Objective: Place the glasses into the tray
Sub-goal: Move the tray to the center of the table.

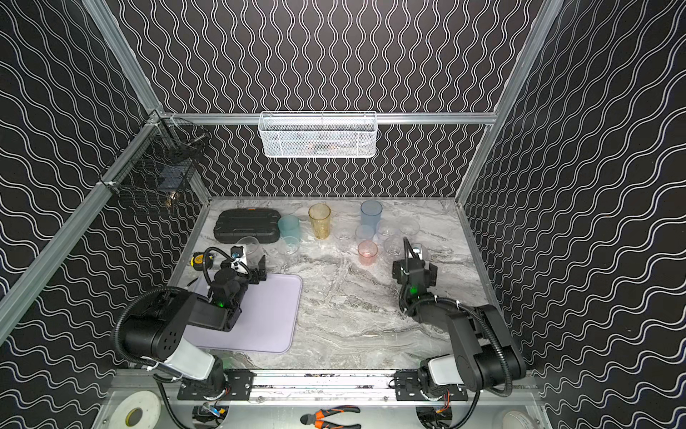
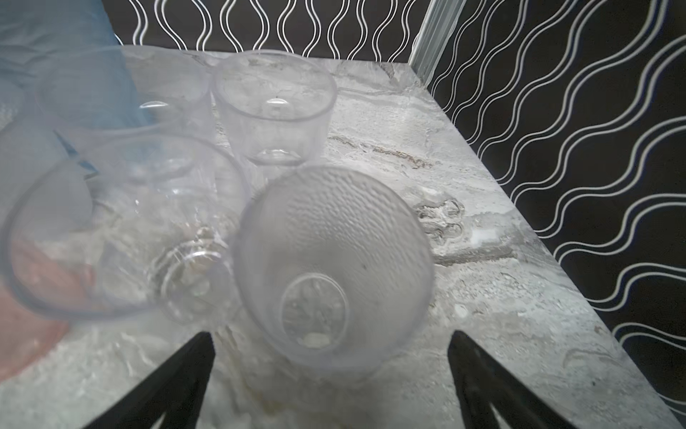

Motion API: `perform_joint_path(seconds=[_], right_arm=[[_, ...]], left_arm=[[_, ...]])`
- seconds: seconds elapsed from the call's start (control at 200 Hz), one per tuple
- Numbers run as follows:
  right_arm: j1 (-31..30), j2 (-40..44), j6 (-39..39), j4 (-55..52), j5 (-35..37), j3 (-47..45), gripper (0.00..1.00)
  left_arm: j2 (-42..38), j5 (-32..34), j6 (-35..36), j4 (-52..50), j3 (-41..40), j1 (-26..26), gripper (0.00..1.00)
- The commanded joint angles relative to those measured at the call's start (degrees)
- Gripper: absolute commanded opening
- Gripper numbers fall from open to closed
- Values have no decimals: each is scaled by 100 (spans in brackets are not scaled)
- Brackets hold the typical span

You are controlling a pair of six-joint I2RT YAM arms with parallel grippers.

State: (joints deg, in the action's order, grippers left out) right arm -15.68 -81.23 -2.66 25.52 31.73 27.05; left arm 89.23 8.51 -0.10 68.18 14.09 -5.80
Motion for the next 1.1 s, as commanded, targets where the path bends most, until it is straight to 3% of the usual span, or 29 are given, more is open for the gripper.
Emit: perform_joint_path(seconds=[0.0,0.155,0.25,0.33,0.455,0.571,0.621,0.646,0.681,0.736,0.801,0.976,1.091], right_arm=[[-304,8,-488,-1847,659,480,99],[-409,721,-1460,-2243,182,407,99],[-331,1144,-2954,-2348,-141,39,99],[9,1367,-2553,-1991,-1583,-150,99],[-2,1439,-2640,-2403,-1916,11,99],[-50,1322,-2560,-3144,-2356,437,88],[-136,1323,-2537,-3361,-2573,549,82],[-184,1339,-2524,-3436,-2679,585,80],[-332,1368,-2596,-3615,-2745,643,76],[-594,1407,-2743,-3828,-2797,685,74],[-1003,1381,-2970,-4122,-2724,772,73],[-2323,1144,-3458,-4388,-2488,996,70],[-3262,488,-3646,-4463,-2243,1457,68]], left_arm=[[-279,465,152,-228,22,-160,99],[-980,828,212,-1291,321,-474,99],[-1504,1102,263,-1646,358,-713,99],[-1813,1477,309,-1761,347,-953,99],[-2088,1868,372,-2133,443,-1286,99],[-2417,1838,233,-2957,747,-1403,99],[-2620,1953,-190,-3432,953,-1406,99],[-2705,2346,-696,-3916,1162,-1406,99],[-2858,2882,-1743,-5329,1666,-1406,99],[-2949,3678,-2877,-6678,2218,-1404,99],[-2897,4237,-3765,-7994,2809,-1399,99],[-2681,4433,-4126,-9781,3934,-1372,99],[-3073,3548,-3273,-9296,3778,-1353,99]])
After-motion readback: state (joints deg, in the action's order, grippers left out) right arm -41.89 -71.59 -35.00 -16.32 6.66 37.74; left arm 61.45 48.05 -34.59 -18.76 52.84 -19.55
